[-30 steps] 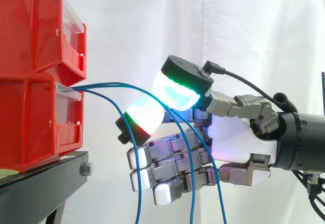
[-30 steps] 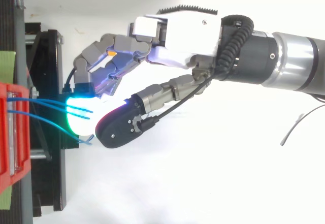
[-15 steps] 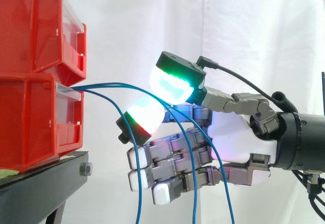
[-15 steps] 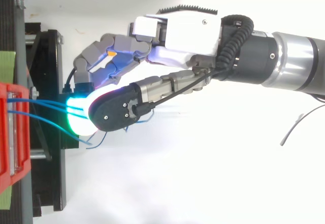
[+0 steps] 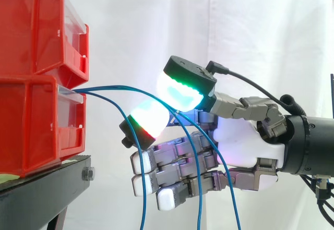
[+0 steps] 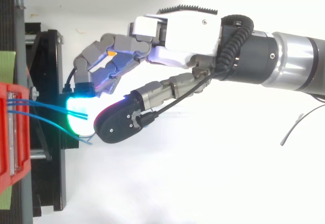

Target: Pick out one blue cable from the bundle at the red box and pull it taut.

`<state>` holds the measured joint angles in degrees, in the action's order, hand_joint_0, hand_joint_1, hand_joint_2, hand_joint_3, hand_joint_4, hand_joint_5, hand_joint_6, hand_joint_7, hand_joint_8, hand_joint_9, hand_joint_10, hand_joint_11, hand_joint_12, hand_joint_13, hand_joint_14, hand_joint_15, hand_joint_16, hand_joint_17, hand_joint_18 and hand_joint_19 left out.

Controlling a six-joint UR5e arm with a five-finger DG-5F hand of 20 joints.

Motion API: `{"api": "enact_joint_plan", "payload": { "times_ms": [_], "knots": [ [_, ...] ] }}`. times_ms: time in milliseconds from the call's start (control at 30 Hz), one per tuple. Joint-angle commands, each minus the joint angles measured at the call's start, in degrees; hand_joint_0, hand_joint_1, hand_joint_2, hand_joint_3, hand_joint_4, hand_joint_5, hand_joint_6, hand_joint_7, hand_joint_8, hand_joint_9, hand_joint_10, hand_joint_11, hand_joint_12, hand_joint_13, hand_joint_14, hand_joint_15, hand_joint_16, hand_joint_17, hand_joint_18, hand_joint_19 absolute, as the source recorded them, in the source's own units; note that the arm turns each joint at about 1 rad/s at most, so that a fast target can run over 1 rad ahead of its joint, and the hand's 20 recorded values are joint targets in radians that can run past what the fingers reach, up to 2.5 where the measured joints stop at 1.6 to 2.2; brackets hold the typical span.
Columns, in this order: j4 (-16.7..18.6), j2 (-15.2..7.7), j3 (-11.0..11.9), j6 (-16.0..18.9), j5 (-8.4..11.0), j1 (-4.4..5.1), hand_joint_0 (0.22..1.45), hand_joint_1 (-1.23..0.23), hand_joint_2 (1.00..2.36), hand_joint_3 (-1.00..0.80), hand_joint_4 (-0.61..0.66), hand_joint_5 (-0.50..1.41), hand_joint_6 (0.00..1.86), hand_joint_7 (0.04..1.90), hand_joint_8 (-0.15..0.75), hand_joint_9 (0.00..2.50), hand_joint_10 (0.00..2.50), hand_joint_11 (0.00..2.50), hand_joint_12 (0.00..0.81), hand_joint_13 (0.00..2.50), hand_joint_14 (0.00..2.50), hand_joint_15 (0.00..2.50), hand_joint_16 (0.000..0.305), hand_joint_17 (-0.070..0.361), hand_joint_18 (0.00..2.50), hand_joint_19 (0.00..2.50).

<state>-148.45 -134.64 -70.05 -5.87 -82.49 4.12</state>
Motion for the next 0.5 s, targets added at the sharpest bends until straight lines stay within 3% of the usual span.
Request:
{"api": "enact_joint_plan", "payload": {
  "times_ms": [0, 133, 300, 467],
  "knots": [
    [0.00, 0.00, 0.00, -0.02, 0.05, -0.07, 0.54, -0.51, 1.00, -0.47, 0.09, -0.20, 0.85, 0.89, 0.267, 0.72, 0.02, 0.63, 0.353, 0.68, 0.02, 0.52, 0.048, 0.108, 0.63, 0.60],
    [-0.09, 0.00, 0.00, -0.02, 0.05, 0.01, 0.56, -0.48, 1.01, -0.43, 0.09, -0.19, 0.83, 0.88, 0.264, 0.72, 0.02, 0.63, 0.347, 0.68, 0.02, 0.52, 0.047, 0.106, 0.62, 0.61],
    [-0.09, 0.00, 0.00, -0.02, -0.04, -0.07, 0.59, -0.63, 1.02, -0.28, 0.07, -0.20, 0.82, 0.94, 0.254, 0.68, 0.02, 0.63, 0.346, 0.66, 0.02, 0.53, 0.047, 0.105, 0.62, 0.60],
    [-0.09, 0.00, 0.00, -0.02, 0.05, -0.07, 0.59, -0.67, 1.02, -0.24, 0.07, -0.22, 0.87, 0.93, 0.250, 0.66, 0.02, 0.64, 0.344, 0.65, 0.02, 0.52, 0.047, 0.105, 0.61, 0.59]
  ]
}}
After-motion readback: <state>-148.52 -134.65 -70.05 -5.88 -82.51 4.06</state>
